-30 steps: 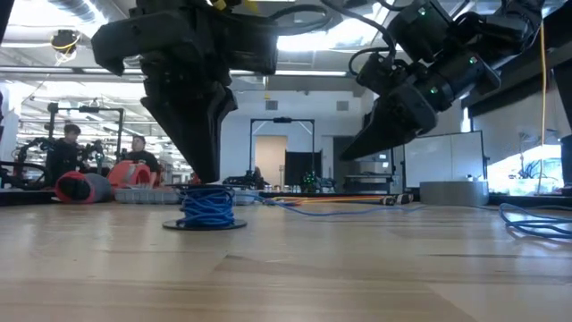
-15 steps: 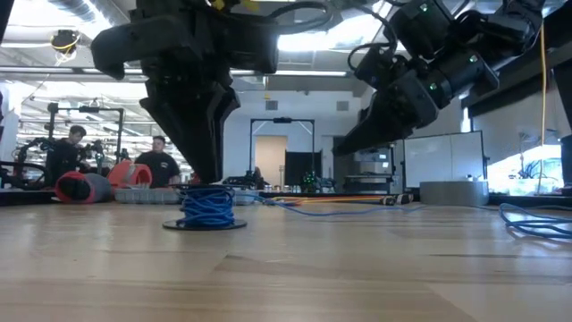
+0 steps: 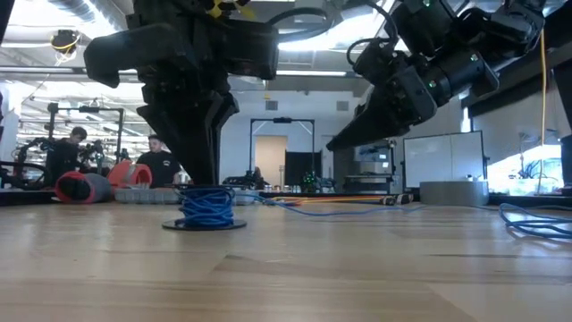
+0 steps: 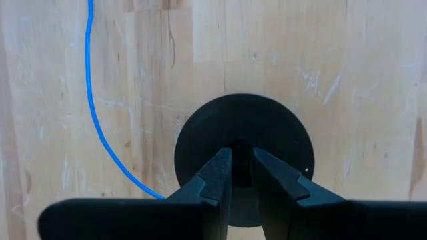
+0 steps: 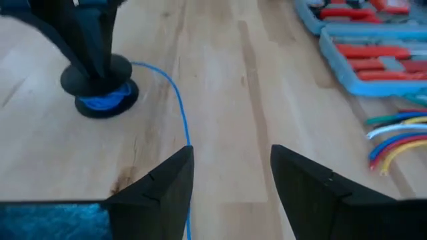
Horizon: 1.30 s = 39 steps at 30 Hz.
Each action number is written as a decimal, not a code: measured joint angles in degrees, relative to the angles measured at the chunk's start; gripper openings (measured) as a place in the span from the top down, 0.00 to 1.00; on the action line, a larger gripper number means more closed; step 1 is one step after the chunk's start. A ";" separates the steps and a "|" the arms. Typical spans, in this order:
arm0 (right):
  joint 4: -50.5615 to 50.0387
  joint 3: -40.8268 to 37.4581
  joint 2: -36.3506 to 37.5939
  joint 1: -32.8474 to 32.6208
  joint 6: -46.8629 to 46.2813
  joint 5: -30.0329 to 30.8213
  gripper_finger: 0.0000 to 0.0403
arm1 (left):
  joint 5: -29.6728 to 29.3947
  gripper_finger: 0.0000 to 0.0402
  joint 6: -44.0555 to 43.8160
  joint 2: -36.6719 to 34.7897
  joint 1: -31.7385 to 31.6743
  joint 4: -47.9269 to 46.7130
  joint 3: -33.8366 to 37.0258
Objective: Coil cords
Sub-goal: Uncoil the blue wire on the black spool
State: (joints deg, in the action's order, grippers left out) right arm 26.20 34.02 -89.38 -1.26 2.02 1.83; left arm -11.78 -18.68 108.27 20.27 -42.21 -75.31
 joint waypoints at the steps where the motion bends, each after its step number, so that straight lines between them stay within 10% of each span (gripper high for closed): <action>1: 0.25 0.00 -0.56 -0.02 -0.30 -0.56 0.49 | -0.01 0.87 -0.01 0.00 0.00 -0.02 0.00; 29: 10.38 18.36 -29.90 -0.98 2.94 -7.45 0.51 | 0.00 0.89 0.28 0.00 0.19 -0.80 0.04; 39: -0.62 18.45 -26.10 -1.06 10.19 -5.12 0.97 | 0.09 0.90 -0.27 0.00 1.25 -0.91 0.04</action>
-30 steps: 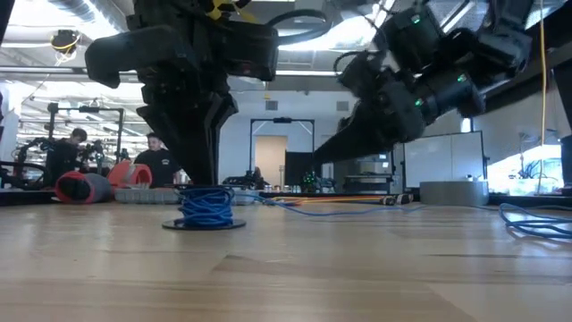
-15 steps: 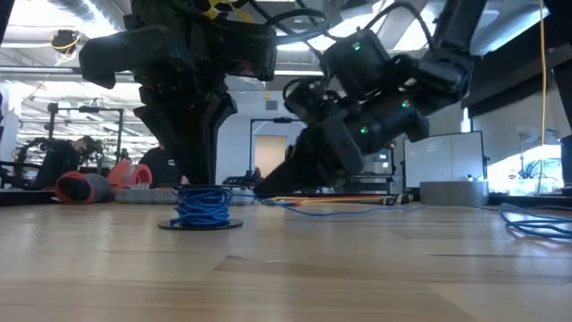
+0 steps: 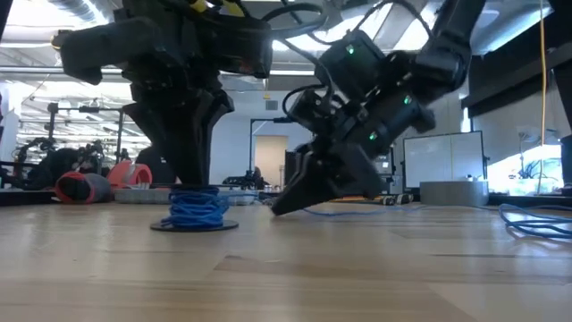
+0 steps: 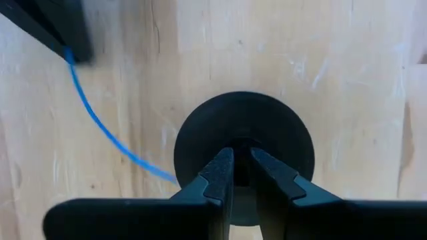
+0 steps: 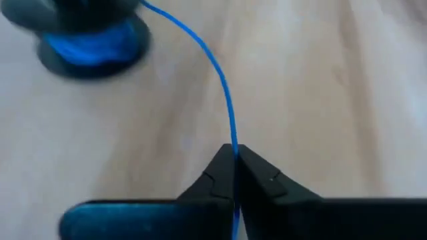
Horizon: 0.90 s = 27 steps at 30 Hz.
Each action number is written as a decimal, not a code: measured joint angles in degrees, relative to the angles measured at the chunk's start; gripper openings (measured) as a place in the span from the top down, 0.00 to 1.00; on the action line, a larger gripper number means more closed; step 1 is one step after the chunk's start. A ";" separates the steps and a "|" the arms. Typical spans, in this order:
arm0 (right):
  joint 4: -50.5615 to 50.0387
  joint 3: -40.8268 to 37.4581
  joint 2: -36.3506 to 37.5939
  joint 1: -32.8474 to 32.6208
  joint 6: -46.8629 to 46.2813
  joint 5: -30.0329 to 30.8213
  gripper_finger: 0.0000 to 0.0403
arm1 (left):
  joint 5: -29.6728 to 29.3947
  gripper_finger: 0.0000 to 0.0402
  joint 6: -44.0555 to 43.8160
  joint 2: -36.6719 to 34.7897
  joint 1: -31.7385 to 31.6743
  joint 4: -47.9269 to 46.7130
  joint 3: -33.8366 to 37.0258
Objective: Coil cords
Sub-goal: Uncoil the blue wire on the black spool
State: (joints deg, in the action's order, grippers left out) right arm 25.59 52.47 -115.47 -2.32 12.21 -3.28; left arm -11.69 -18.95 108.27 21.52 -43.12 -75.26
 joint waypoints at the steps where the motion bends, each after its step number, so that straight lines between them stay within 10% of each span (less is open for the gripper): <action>1: -2.68 -0.10 1.36 -0.03 0.08 1.46 0.96 | 0.00 0.90 -0.08 0.00 0.20 -0.03 0.00; 14: -19.63 -15.04 22.92 0.10 -1.51 21.91 0.98 | 0.01 0.90 -3.89 0.00 2.44 -2.92 0.00; 27: -38.41 -32.64 57.61 0.10 -24.31 35.28 0.99 | 2.54 0.90 -5.55 -0.04 2.99 -4.27 -0.02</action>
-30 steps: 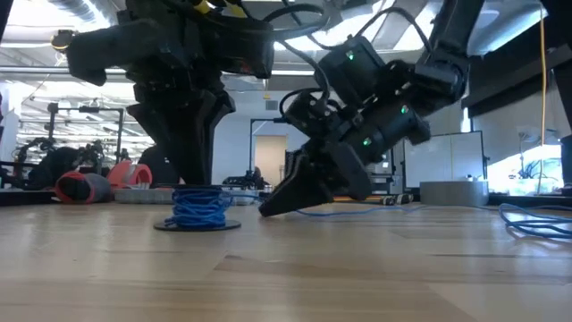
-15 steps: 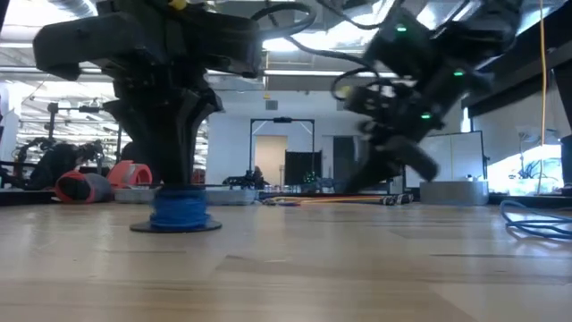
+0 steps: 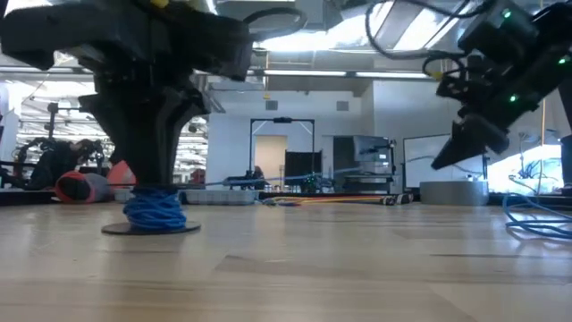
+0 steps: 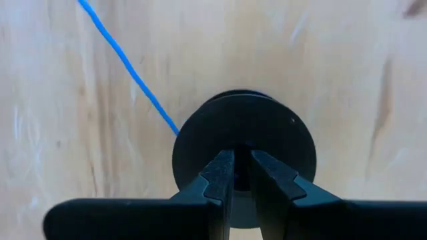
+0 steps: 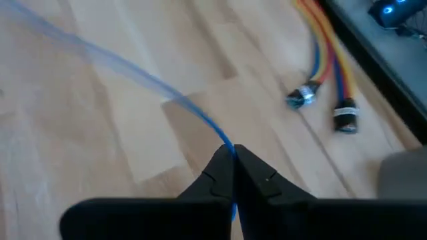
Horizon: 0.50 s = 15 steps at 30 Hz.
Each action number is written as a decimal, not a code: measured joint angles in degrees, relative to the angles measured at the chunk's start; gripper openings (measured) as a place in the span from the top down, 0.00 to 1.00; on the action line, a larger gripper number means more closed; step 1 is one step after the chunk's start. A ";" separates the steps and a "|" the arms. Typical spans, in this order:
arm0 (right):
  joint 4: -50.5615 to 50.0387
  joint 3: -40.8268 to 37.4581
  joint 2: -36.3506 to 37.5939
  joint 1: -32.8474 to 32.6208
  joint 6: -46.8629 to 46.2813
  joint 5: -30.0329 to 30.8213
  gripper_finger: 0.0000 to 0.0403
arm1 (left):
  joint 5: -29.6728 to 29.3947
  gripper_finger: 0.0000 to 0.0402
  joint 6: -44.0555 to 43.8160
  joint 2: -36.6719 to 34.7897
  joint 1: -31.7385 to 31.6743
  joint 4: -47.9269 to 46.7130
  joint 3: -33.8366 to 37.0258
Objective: Coil cords
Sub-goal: Uncoil the blue wire on the black spool
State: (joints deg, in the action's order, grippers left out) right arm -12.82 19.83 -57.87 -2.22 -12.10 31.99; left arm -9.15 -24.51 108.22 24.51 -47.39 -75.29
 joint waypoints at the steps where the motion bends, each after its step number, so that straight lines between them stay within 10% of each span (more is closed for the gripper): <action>1: -0.89 -0.14 2.04 0.02 -0.74 0.26 0.99 | 0.12 0.90 -0.26 0.00 0.00 -0.55 0.01; 15: 5.01 -0.23 8.46 0.00 -2.68 -19.16 0.66 | 0.35 0.90 -0.68 0.00 0.13 -0.31 0.02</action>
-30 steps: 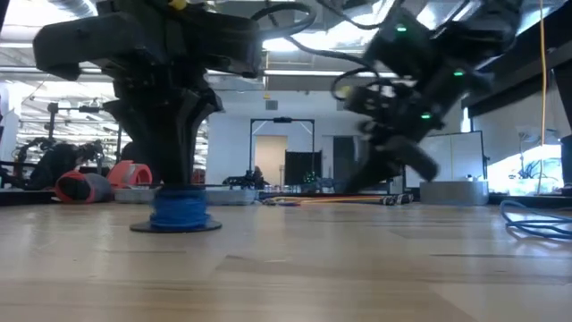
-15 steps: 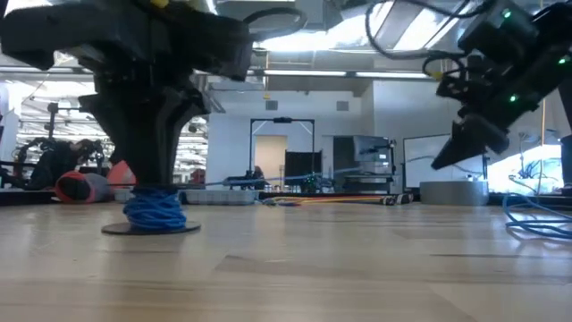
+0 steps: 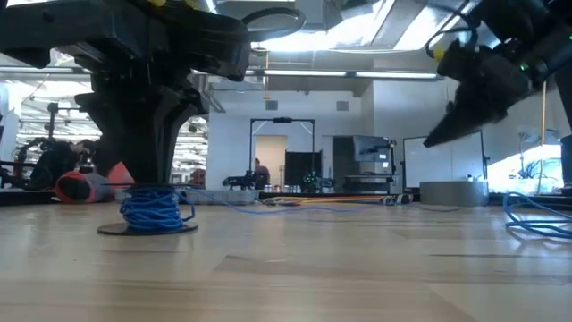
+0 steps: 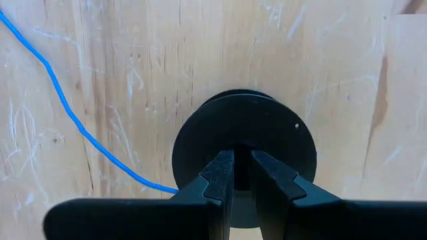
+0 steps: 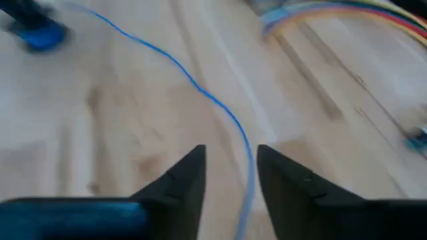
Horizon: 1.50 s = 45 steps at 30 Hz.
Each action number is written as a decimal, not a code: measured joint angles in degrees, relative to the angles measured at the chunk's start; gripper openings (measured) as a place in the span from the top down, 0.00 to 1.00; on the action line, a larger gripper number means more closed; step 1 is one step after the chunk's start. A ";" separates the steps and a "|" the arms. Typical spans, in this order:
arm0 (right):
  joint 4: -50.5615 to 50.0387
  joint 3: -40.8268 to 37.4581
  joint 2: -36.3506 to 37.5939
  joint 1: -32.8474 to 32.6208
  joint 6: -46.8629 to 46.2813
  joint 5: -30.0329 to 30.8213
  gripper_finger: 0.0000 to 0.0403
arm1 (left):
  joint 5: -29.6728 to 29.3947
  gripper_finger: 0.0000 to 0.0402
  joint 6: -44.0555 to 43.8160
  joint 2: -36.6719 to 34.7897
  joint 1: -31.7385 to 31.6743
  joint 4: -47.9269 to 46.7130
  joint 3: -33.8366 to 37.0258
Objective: Coil cords
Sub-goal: Uncoil the blue wire on the black spool
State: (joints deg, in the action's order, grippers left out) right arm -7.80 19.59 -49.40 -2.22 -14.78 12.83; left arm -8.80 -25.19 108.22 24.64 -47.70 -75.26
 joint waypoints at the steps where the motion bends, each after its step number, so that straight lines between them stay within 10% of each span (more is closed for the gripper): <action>1: 2.11 0.00 -0.34 0.00 0.04 -0.96 0.63 | -0.02 0.90 0.04 0.00 0.00 0.00 0.00; 17: 51.43 6.75 -41.20 -0.02 17.31 -9.27 0.50 | -0.15 0.90 0.07 0.00 -0.02 0.31 0.00; 34: 46.73 38.21 -71.74 -0.02 25.74 -18.92 0.51 | -0.17 0.90 0.73 0.02 -0.03 0.28 -0.01; 45: 42.39 43.15 -76.27 -0.06 25.70 -21.32 0.55 | -0.20 0.90 1.26 0.02 0.07 0.41 0.00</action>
State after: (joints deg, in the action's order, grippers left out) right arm 34.58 62.74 -125.67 -2.28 10.92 -8.49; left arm -8.99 -23.93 108.25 24.71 -47.29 -75.26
